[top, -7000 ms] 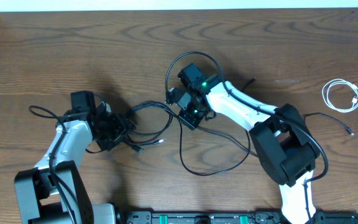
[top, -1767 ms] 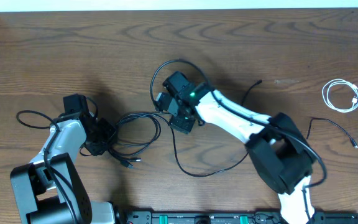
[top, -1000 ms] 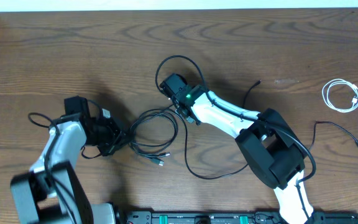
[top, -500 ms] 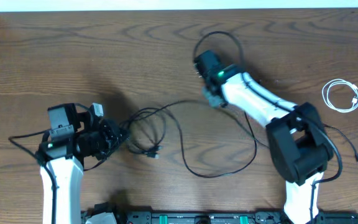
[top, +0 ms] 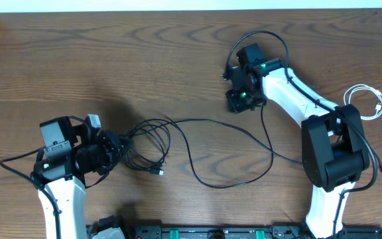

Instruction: Untangle cables

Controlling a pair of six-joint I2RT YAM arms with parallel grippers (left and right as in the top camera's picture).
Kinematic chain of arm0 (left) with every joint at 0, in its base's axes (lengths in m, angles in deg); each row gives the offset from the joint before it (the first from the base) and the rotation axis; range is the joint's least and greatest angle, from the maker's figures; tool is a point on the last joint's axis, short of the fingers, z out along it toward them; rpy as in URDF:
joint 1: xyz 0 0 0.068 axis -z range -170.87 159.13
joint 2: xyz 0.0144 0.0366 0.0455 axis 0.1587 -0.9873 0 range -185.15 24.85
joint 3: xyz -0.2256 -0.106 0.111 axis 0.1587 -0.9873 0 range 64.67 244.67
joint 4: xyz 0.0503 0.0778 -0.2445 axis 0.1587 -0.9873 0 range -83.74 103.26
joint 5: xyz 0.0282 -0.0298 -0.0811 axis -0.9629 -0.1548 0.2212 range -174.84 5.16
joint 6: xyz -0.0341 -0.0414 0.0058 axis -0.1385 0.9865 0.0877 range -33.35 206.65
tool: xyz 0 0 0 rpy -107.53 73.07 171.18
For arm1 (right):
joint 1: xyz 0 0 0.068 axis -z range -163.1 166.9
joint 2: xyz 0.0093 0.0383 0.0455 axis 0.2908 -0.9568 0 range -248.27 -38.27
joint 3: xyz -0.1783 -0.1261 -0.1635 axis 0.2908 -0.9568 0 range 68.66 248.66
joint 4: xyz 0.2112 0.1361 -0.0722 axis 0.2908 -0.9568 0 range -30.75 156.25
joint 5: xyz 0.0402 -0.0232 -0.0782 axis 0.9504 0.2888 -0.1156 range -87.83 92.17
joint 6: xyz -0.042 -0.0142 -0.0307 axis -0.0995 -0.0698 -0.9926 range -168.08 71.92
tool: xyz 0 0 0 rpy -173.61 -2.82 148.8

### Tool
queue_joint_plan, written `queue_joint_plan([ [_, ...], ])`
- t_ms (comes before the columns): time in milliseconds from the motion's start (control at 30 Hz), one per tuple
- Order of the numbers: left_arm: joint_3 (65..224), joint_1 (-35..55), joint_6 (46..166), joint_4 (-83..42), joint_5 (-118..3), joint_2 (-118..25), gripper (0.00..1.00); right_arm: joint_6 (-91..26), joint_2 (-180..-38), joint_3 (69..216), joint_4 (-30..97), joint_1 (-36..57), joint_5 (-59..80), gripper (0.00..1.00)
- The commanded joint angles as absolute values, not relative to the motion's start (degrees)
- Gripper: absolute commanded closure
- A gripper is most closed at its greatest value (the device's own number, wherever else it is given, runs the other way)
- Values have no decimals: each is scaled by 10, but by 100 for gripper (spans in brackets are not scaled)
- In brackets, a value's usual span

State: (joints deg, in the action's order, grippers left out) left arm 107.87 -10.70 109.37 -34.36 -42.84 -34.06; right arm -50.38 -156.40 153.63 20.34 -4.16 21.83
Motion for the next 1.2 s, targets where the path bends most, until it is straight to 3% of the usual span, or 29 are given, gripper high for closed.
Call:
queue_joint_plan([
  [0,1074,-108,1084,-338,-386,-349,92,-513,-1544,1533,211,-45,571,32],
  [100,1074,-108,981,-322,-314,-350,93,-449,-1545,1533,229,-58,639,25],
  [300,1074,-108,817,-321,-184,-350,92,-256,-1545,1533,277,-70,631,28],
  [400,1074,-108,788,-318,-162,-350,93,-175,-1545,1533,288,-79,591,36],
  [533,1074,-108,787,-312,-162,-350,92,-115,-1545,1533,294,-99,524,59],
  [800,1074,-108,788,-315,-163,-350,92,-13,-1546,1533,327,-150,487,76],
  [967,1074,-108,788,-315,-163,-350,92,52,-1548,1533,337,-188,417,61],
  [1167,1074,-108,788,-315,-163,-350,92,124,-1558,1533,361,-206,342,62],
])
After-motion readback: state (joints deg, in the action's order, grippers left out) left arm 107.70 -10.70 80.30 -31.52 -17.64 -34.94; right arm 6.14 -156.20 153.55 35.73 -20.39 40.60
